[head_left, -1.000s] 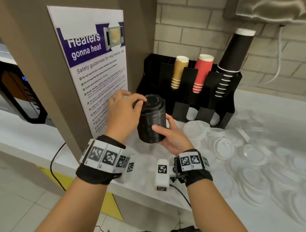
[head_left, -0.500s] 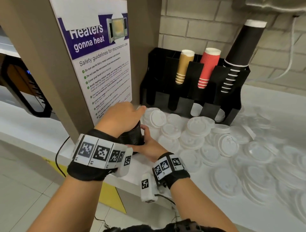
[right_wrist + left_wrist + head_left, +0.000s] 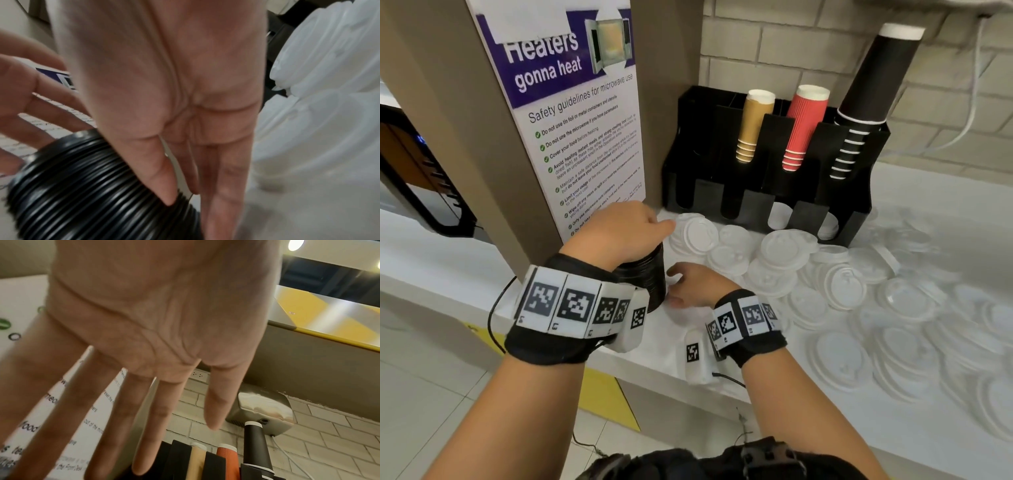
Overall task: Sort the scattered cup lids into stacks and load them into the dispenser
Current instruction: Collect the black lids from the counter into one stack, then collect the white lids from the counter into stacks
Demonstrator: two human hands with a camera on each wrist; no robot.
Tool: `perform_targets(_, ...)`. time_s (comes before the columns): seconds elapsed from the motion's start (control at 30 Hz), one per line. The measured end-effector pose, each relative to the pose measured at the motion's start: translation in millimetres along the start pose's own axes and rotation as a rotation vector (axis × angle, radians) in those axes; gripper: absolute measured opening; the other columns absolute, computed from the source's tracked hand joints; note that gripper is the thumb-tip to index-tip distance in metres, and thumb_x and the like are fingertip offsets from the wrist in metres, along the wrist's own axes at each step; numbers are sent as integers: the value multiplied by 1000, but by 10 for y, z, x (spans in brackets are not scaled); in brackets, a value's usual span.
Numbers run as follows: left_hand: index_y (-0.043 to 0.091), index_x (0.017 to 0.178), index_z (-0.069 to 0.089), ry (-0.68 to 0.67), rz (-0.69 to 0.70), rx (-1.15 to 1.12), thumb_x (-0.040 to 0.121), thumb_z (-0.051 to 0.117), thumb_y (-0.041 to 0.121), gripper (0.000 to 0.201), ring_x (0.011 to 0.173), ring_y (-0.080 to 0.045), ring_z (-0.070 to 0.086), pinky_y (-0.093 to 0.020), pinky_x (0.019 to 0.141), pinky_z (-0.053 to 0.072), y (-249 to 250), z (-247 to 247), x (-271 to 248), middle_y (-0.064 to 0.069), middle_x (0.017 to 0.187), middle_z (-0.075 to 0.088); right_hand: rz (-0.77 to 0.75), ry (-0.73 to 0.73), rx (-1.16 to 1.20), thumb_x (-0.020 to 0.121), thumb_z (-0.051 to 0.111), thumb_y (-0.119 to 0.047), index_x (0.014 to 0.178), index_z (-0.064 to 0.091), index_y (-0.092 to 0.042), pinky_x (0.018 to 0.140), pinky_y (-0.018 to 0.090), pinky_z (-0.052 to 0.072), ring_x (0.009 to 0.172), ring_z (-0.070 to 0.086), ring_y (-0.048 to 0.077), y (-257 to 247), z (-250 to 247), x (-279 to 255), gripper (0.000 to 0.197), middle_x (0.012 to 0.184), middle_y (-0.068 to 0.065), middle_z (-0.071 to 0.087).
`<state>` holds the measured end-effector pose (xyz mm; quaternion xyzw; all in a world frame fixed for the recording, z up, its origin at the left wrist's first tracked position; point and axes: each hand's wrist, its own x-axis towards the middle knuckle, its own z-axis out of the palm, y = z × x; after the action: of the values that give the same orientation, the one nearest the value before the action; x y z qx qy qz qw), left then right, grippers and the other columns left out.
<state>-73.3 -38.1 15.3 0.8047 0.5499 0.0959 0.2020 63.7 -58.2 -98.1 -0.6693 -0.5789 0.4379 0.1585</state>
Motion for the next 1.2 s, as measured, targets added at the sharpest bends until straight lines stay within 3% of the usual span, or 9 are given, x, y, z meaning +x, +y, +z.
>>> perform_targets(0.07, 17, 101, 64, -38, -22, 18, 96, 45, 46, 35, 95, -21, 55, -32, 76, 36, -10, 0, -5, -1, 96, 62, -4, -32, -68, 88, 58, -8, 138, 42, -5, 81, 27, 56, 95, 66, 20, -37, 61, 10, 52, 117, 14, 65)
perform_targets(0.17, 16, 108, 62, -33, -42, 16, 96, 46, 46, 37, 94, -21, 54, -31, 75, 35, -29, 0, -3, 1, 91, 59, -1, -41, -132, 86, 63, -8, 135, 44, -1, 98, 42, 48, 112, 59, 30, -73, 85, 30, 54, 121, 18, 62)
perform_targets(0.4, 25, 116, 61, 65, 47, -25, 93, 52, 48, 33, 100, -14, 57, -28, 77, 36, 8, -29, 30, 5, 111, 64, 15, -77, -4, 93, 49, -11, 139, 41, -9, 96, 38, 51, 105, 65, 27, -157, -213, -192, 46, 112, 16, 68)
perform_targets(0.5, 35, 98, 66, 184, 321, -408, 92, 58, 37, 10, 81, 7, 58, -14, 69, 41, 204, -35, 54, 15, 94, 67, -87, 121, 224, 93, 50, -9, 124, 54, -14, 80, 29, 56, 92, 67, 20, -180, -815, -336, 31, 104, 10, 67)
perform_targets(0.6, 32, 96, 69, 75, 444, -791, 96, 57, 23, 15, 83, -5, 66, -18, 76, 52, 426, 98, 99, 8, 90, 71, -173, 431, 549, 95, 49, -9, 112, 57, -16, 66, 20, 50, 77, 59, 9, -144, -1528, -457, 21, 89, 0, 60)
perform_targets(0.73, 26, 95, 72, -64, 371, -998, 97, 54, 19, 19, 79, -14, 68, -31, 80, 56, 580, 427, 200, 4, 88, 71, -66, 721, 711, 93, 49, -9, 85, 54, -17, 66, 23, 45, 69, 53, 12, 133, -2291, -399, 13, 81, 1, 54)
perform_targets(0.87, 34, 87, 75, -141, 328, -1058, 97, 54, 23, 25, 78, -12, 69, -26, 74, 57, 628, 683, 311, 7, 86, 71, 227, 773, 513, 94, 51, -12, 115, 59, 0, 71, 23, 51, 104, 61, 32, 491, -2702, -165, 26, 115, 23, 60)
perform_targets(1.0, 37, 85, 74, -137, 304, -1082, 98, 52, 23, 29, 78, -11, 69, -25, 72, 55, 658, 759, 441, 8, 87, 72, 330, 704, 139, 92, 53, -21, 96, 58, -6, 70, 29, 42, 88, 53, 26, 514, -2684, 69, 16, 97, 13, 54)
perform_targets(1.2, 33, 89, 75, -121, 298, -1105, 98, 52, 22, 26, 78, -11, 69, -23, 73, 57, 681, 731, 596, 6, 89, 72, 546, 790, -471, 90, 62, -24, 128, 47, -2, 99, 36, 42, 123, 51, 30, 558, -2550, 484, 46, 132, 14, 52)
